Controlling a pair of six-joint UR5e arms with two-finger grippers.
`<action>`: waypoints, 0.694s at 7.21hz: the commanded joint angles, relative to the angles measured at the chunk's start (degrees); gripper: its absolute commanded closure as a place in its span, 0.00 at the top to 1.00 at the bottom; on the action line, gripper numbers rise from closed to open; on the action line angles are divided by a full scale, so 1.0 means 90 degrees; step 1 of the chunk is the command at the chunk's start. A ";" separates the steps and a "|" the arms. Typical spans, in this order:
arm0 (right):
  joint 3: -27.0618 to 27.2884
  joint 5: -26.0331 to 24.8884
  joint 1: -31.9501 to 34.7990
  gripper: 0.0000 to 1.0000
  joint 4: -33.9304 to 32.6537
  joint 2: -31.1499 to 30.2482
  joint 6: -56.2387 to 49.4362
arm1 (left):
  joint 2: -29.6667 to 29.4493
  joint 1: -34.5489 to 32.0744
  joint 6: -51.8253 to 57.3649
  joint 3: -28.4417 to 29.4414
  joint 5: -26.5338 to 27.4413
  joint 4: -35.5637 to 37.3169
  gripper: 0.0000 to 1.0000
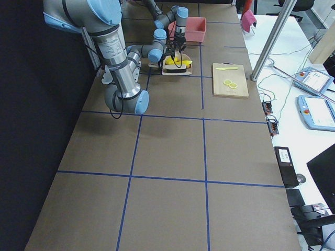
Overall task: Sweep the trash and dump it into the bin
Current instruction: 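Push the items deeper into the dustpan with the brush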
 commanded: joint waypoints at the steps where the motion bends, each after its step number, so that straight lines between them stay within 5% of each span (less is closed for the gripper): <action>1: 0.0024 -0.0006 -0.0003 0.00 -0.0075 -0.0033 0.0008 | 0.0007 -0.0013 -0.0057 -0.0026 0.0006 -0.0055 0.00; 5: 0.0296 0.0004 0.0007 0.00 -0.0562 -0.0052 0.0008 | 0.0027 -0.0023 -0.0087 -0.0026 0.0006 -0.0094 0.00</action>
